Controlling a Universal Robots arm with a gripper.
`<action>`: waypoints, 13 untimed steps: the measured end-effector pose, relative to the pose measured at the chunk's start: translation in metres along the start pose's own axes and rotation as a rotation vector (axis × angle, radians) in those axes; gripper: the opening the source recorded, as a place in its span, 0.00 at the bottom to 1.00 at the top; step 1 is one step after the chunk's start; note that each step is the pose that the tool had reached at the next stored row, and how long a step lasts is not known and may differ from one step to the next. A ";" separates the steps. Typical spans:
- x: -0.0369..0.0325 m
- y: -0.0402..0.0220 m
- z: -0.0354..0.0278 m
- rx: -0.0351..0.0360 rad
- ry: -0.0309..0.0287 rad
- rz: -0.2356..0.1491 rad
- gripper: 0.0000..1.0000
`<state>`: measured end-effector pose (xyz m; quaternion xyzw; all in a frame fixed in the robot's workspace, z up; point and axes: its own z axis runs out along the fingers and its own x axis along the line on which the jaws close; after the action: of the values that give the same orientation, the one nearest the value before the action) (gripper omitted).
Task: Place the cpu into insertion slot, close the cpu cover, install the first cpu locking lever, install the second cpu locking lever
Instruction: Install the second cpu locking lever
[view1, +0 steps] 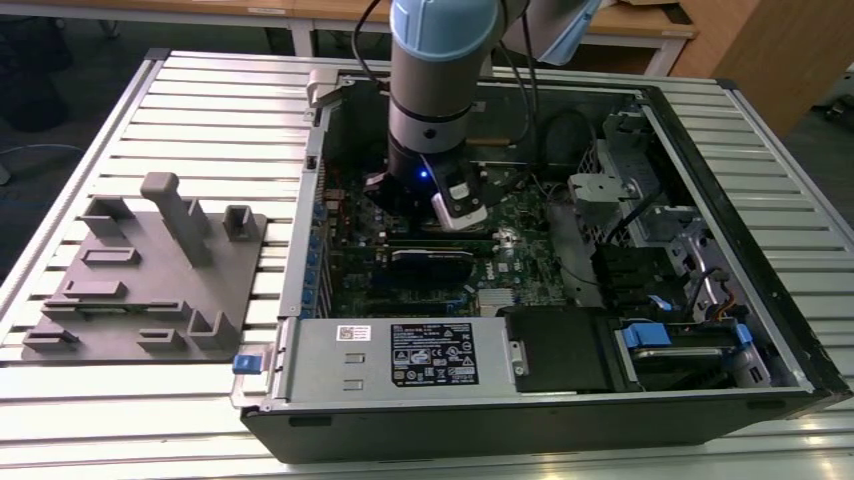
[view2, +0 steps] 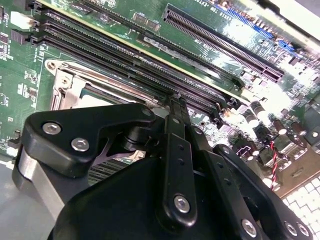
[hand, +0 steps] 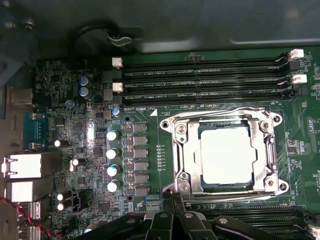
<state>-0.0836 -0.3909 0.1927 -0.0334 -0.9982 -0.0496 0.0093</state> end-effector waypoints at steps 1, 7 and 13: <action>0.0001 0.0000 0.0001 0.0000 0.0000 0.000 0.11; 0.0005 0.0000 0.0002 -0.0010 -0.0002 0.000 0.11; 0.0033 -0.0001 0.0002 -0.0011 0.0001 0.000 0.11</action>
<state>-0.0870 -0.3907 0.1926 -0.0334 -0.9981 -0.0501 0.0093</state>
